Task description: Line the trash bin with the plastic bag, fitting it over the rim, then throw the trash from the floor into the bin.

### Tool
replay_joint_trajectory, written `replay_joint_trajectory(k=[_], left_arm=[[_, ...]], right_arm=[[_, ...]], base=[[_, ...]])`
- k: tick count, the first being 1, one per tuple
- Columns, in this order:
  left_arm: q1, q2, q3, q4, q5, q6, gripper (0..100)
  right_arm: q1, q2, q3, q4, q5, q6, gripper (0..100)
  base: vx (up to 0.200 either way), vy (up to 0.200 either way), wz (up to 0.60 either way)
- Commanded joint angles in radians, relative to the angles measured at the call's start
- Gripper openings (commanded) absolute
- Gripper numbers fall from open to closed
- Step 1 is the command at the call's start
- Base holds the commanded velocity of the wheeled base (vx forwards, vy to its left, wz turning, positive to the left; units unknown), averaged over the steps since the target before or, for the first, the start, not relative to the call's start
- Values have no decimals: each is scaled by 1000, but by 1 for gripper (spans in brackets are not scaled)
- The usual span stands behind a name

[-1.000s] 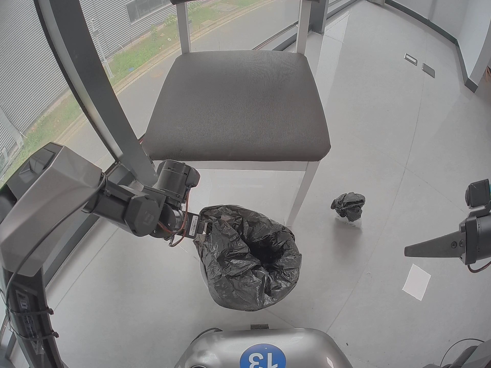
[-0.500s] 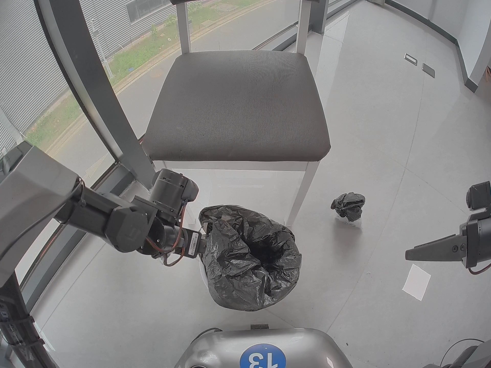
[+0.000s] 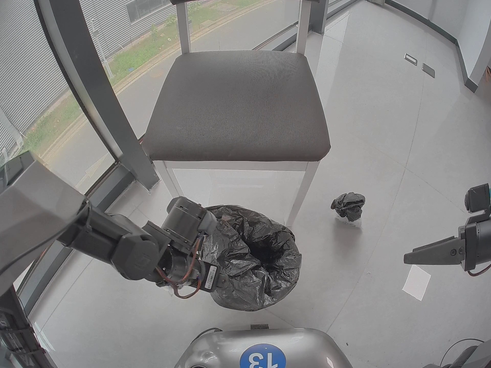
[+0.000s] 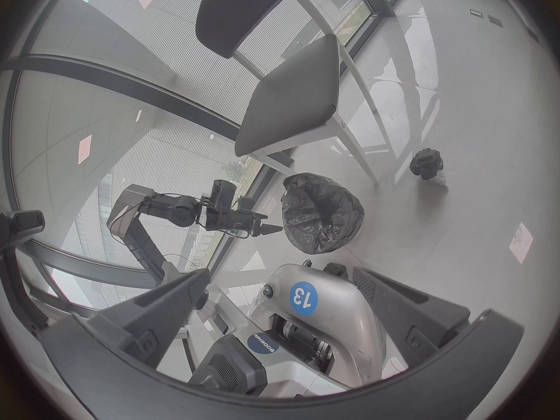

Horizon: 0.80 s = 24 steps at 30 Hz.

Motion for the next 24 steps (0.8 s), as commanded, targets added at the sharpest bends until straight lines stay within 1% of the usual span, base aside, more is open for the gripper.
replay_joint_trajectory(k=[1,9,18,24], left_arm=[[-55,87,-74,4,-18,-22,100],[-107,107,-98,34,-26,-75,100],[-127,157,-158,39,-26,-76,100],[-172,177,-187,41,-26,-79,100]], right_arm=[[0,-3,14,-1,0,-13,100],[-1,-6,14,-1,0,-16,100],[-3,-21,21,0,0,-16,100],[-4,-35,32,-1,0,-16,100]], base=[[0,0,0],[0,0,0],[0,0,0],[0,0,0]])
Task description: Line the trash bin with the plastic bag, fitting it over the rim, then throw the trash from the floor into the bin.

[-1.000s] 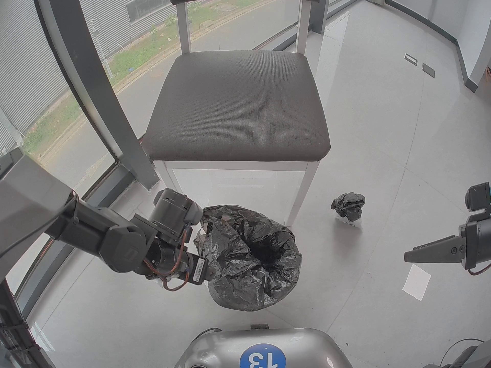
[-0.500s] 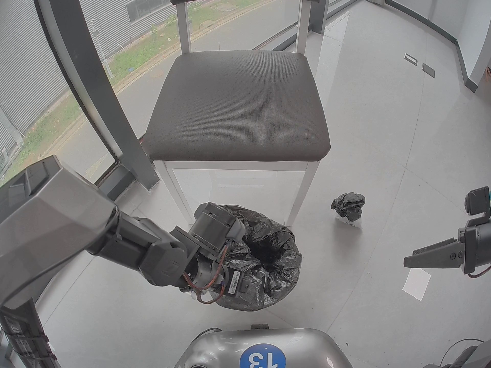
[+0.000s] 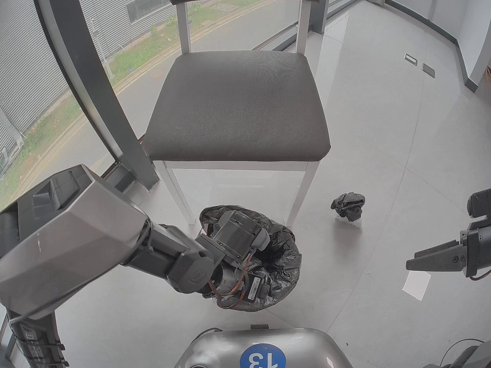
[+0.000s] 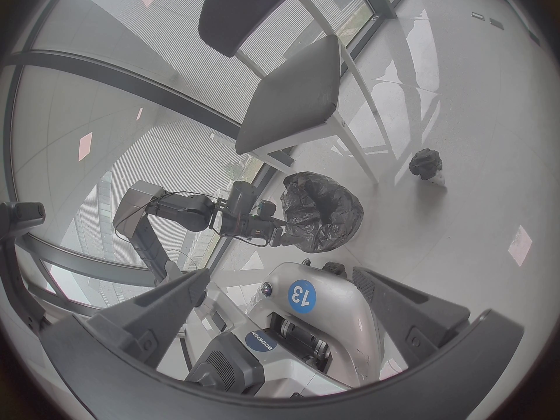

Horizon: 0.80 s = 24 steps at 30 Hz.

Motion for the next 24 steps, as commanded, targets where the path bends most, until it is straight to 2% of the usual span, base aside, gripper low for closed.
replay_joint_trajectory(k=[1,12,13,24], left_arm=[[-25,25,-14,0,1,-6,100],[-47,61,-57,-3,3,-24,100],[-47,59,-55,-2,3,-24,0],[-22,52,-54,6,35,-60,0]], right_arm=[[0,-12,6,0,1,0,100],[-2,-22,5,-1,1,0,100],[-2,-22,5,-1,1,0,100],[-3,-32,0,-1,2,0,100]], base=[[0,0,0],[0,0,0],[0,0,0],[0,0,0]])
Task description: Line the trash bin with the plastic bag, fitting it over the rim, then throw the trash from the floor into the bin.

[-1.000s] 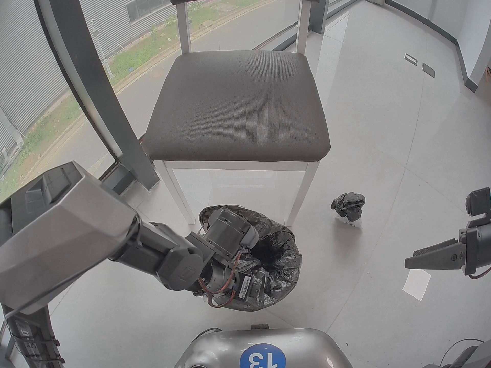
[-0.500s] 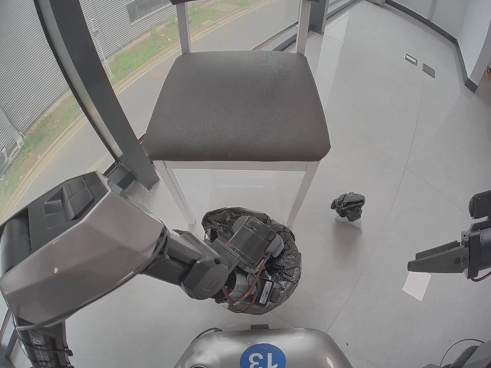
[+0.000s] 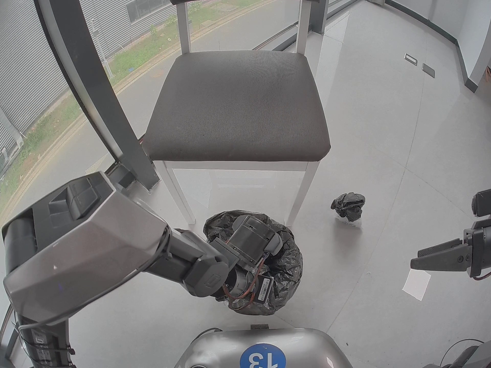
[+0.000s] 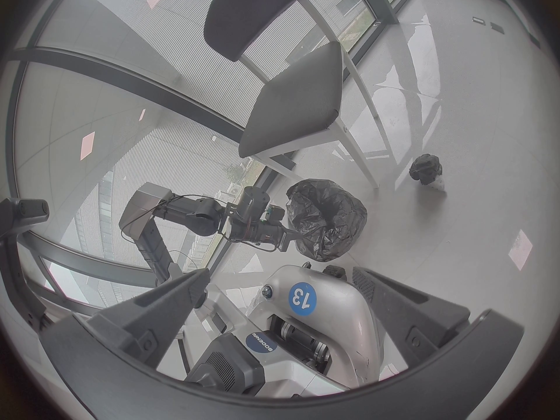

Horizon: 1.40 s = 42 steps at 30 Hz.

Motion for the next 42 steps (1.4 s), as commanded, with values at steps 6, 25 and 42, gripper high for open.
replay_joint_trajectory(k=[6,25,42], left_arm=[[57,-19,-1,2,36,1,0],[131,-88,-2,-2,73,16,100],[127,16,-30,-7,74,16,100]], right_arm=[[0,-11,2,1,9,-1,100],[-4,-11,-2,1,27,-1,100],[-4,-16,-1,3,27,-7,100]], base=[[0,0,0],[0,0,0],[0,0,0]])
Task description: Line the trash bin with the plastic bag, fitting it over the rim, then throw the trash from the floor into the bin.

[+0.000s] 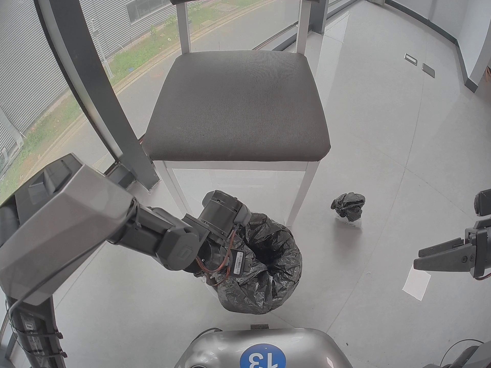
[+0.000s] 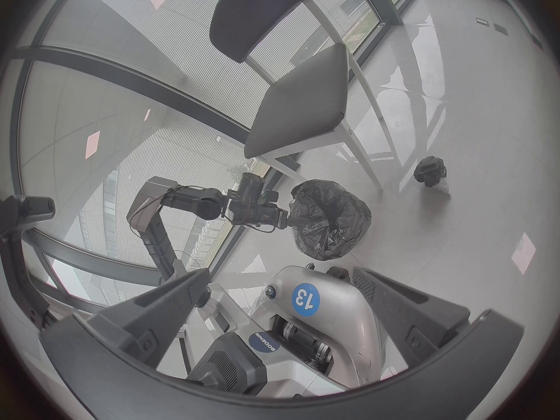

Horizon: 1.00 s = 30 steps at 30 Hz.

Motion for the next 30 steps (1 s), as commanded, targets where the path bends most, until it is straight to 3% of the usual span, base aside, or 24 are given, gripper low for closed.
replay_joint_trajectory(k=[1,9,10,19,30], left_arm=[[4,71,-33,-2,0,0,100],[9,96,-87,-14,-12,-1,100],[9,96,-87,-14,-12,-3,0],[12,102,-83,-4,0,2,0],[114,66,-85,-5,34,18,0]], right_arm=[[2,-9,3,2,0,-1,100],[0,-12,2,2,0,-1,100],[0,-12,2,2,0,1,100],[-2,-12,0,1,0,-1,100],[-5,-12,3,2,0,-1,100]], base=[[0,0,0],[0,0,0],[0,0,0],[0,0,0],[0,0,0]])
